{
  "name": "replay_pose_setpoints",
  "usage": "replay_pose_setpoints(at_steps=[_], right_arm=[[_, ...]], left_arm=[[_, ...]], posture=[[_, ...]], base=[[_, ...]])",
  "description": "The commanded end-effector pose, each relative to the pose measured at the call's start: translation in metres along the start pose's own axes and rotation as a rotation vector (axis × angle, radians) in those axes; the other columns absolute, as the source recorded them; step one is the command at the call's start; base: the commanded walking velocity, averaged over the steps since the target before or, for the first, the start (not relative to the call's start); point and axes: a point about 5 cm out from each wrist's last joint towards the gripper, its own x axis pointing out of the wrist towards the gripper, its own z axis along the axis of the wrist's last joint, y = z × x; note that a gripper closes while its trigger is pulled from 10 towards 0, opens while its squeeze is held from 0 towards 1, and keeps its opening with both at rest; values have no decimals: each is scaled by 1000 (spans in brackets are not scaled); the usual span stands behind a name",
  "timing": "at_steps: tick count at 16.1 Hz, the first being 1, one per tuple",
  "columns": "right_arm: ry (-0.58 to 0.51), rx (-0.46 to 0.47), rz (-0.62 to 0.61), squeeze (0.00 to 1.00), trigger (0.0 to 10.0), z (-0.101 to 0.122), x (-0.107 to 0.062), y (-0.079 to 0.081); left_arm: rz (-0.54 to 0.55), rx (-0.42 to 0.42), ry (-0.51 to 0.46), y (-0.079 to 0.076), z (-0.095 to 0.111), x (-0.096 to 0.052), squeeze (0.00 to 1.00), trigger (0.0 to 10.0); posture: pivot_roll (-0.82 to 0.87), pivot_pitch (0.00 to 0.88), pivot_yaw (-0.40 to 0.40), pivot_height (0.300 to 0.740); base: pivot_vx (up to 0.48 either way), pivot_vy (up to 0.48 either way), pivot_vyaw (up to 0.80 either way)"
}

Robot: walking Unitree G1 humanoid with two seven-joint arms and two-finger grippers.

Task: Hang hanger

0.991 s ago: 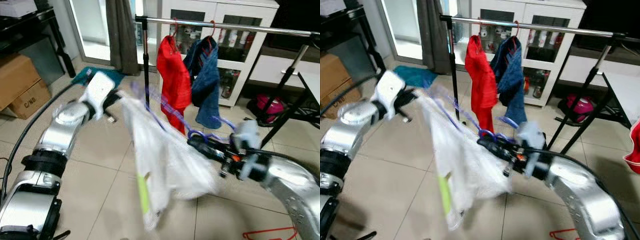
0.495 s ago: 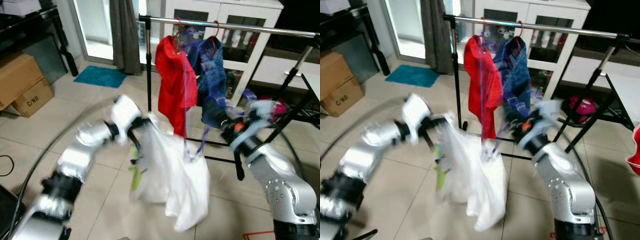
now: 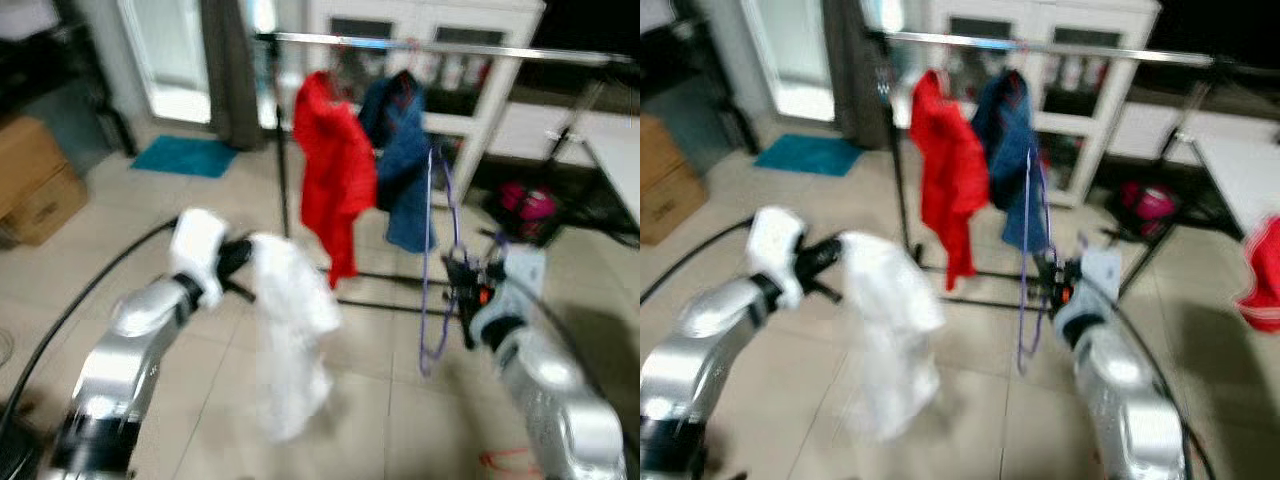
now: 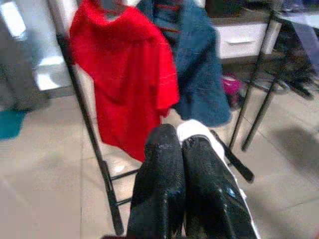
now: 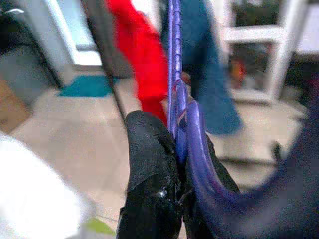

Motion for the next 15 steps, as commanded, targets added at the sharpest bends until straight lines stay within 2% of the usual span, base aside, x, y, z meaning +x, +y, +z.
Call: replay_pose_setpoints(at_steps=[1, 3, 4, 6, 8, 12, 13, 15], right_arm=[[-86, 38, -13, 0, 10000, 14, -3, 3], [-159, 150, 40, 0, 10000, 21, -4, 13], [-230, 146, 35, 0, 10000, 25, -3, 15], [-247, 185, 26, 0, 10000, 27, -3, 20], [-230, 166, 17, 0, 10000, 24, -6, 22], [-185, 140, -52, 0, 10000, 19, -4, 13], [-193, 79, -70, 0, 10000, 20, -2, 12], [-224, 28, -76, 0, 10000, 23, -1, 12]], left_arm=[[33, -24, -21, -4, 6, -3, 0, 10000], [37, -55, -48, -14, 9, -3, 0, 10000], [32, -56, -52, -20, 10, -1, 0, 10000], [4, -46, -50, -27, 14, 2, 0, 10000], [0, -50, -42, -30, 14, 1, 0, 10000], [40, -46, -18, -32, 14, 2, 0, 10000], [39, -26, -16, -34, 15, 2, 0, 10000], [58, -21, -28, -34, 16, 3, 0, 10000]], posture=[[-135, 0, -5, 740], [-134, 0, -4, 740], [-134, 0, 0, 740], [-135, 0, 9, 740], [-140, 0, 17, 740], [-126, 0, 2, 740], [-126, 0, 2, 740], [-126, 0, 2, 740]], base=[[0, 0, -800], [0, 0, 0], [0, 0, 0], [0, 0, -400], [0, 0, -800], [0, 0, -800], [0, 0, -800], [0, 0, -800]])
